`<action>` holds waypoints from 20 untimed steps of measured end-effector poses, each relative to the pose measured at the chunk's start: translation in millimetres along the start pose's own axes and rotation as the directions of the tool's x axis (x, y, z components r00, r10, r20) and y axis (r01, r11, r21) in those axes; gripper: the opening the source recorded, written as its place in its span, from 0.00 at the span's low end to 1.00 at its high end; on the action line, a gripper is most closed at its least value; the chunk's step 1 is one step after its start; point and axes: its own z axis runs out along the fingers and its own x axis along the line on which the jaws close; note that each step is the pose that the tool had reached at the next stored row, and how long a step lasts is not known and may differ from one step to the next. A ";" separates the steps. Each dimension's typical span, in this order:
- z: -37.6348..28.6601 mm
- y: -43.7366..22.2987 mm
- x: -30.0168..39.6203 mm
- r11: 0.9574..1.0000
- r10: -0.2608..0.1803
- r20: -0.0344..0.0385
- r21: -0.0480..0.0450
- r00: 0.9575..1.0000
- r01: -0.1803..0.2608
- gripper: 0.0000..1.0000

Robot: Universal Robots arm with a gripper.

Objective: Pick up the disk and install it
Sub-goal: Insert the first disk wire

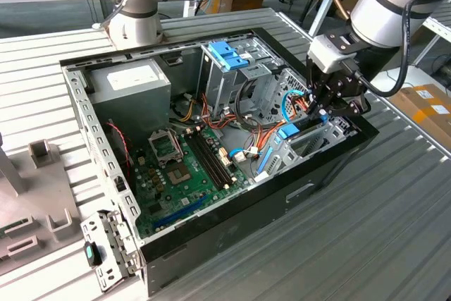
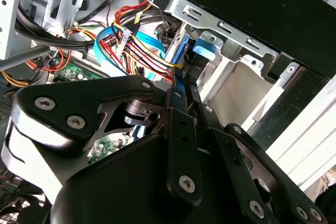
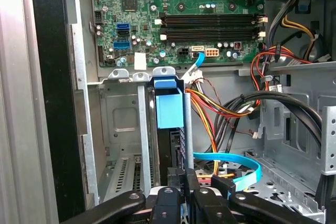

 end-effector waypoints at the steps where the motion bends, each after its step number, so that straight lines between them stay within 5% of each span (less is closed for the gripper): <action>1: 0.7 0.0 0.1 1.000 0.000 0.000 0.000 1.000 0.000 0.16; 20: 1.6 0.2 -0.9 1.000 0.000 0.000 0.000 1.000 0.000 0.16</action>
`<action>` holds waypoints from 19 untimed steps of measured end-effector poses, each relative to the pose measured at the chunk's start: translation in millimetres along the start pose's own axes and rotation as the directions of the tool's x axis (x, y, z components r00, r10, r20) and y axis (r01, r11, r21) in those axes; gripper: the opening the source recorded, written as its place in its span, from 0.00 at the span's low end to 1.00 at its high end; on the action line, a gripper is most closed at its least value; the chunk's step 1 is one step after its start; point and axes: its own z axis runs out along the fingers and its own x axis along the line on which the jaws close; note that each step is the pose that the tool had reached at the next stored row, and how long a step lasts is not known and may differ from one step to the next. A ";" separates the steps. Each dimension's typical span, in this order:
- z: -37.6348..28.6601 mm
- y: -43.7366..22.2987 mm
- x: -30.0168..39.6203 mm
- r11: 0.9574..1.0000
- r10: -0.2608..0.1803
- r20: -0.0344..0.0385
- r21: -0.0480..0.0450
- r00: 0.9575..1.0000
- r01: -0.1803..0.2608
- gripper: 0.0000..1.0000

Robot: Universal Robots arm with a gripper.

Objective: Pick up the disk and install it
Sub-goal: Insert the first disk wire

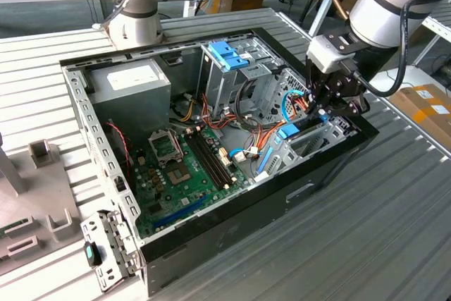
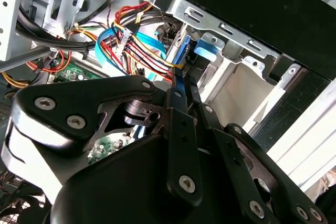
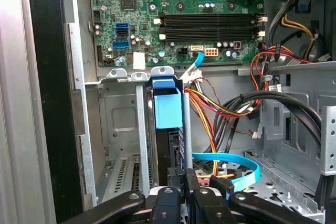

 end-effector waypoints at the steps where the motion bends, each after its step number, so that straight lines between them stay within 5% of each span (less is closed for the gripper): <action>1: 0.5 0.1 0.0 1.000 0.000 0.000 0.000 1.000 0.000 0.16; 19: 10.4 0.7 1.1 1.000 0.000 0.000 -0.001 1.000 0.000 0.16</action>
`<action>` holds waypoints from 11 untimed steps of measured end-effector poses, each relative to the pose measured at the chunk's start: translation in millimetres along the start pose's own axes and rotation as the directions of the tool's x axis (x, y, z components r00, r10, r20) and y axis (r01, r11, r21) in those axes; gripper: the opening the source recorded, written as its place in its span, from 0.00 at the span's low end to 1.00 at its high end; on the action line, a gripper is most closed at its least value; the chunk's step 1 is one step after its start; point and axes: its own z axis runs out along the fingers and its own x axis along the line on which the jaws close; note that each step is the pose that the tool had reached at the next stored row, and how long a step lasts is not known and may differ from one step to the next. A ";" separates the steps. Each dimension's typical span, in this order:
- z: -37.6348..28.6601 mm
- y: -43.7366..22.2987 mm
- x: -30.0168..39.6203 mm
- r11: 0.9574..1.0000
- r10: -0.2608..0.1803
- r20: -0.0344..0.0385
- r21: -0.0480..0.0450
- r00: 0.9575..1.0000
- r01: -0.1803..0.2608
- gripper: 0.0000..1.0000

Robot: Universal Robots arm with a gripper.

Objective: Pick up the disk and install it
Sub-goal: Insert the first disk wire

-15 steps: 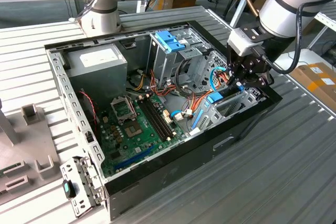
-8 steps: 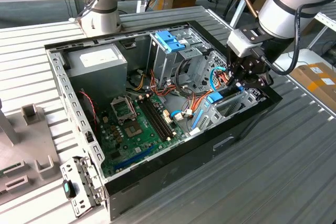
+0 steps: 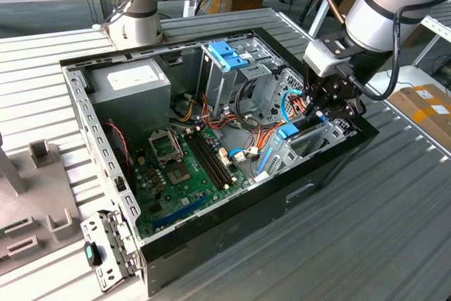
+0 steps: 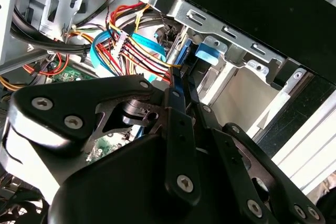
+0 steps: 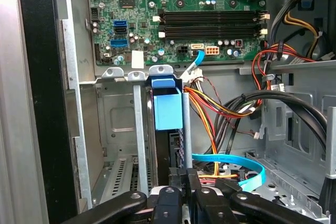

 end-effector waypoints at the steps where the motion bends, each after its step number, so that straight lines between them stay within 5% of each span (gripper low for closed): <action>1: 0.0 0.0 0.0 1.000 0.000 0.000 0.000 1.000 0.000 0.16; 9: 0.1 -0.1 0.0 1.000 0.000 0.000 0.000 1.000 0.000 0.30; 11: -4.7 -0.7 -0.4 1.000 0.000 0.000 0.000 1.000 0.000 0.30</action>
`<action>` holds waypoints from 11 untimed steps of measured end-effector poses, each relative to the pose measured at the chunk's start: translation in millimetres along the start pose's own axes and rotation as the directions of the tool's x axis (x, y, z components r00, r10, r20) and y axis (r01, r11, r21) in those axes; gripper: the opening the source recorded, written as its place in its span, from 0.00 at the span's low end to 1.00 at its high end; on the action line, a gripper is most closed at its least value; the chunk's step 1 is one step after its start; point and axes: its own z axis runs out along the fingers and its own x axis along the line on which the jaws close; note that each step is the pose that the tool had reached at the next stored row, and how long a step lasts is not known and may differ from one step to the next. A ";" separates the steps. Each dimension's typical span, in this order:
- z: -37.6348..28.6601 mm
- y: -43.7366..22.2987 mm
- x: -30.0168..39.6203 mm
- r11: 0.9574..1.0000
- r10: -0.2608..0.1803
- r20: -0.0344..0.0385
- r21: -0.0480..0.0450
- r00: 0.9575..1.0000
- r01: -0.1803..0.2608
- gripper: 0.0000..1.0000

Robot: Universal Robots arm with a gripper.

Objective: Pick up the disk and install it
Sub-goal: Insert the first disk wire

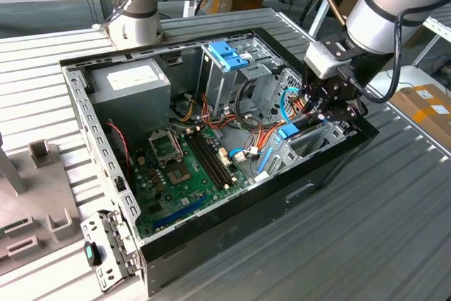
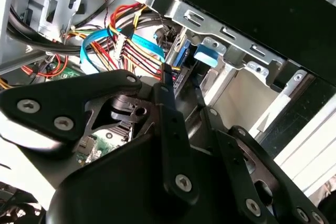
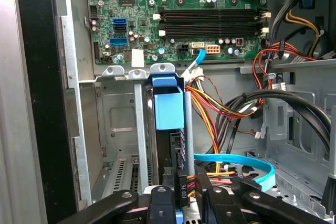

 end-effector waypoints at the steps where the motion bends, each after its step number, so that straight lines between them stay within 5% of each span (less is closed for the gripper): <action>1: -3.5 -0.3 -0.4 1.000 0.000 0.000 0.000 1.000 0.000 0.30; 3: -11.3 -0.9 -1.4 1.000 0.000 0.000 0.000 1.000 0.000 0.30; 11: -10.1 -7.4 -5.6 1.000 -0.001 -0.001 -0.009 1.000 0.001 0.11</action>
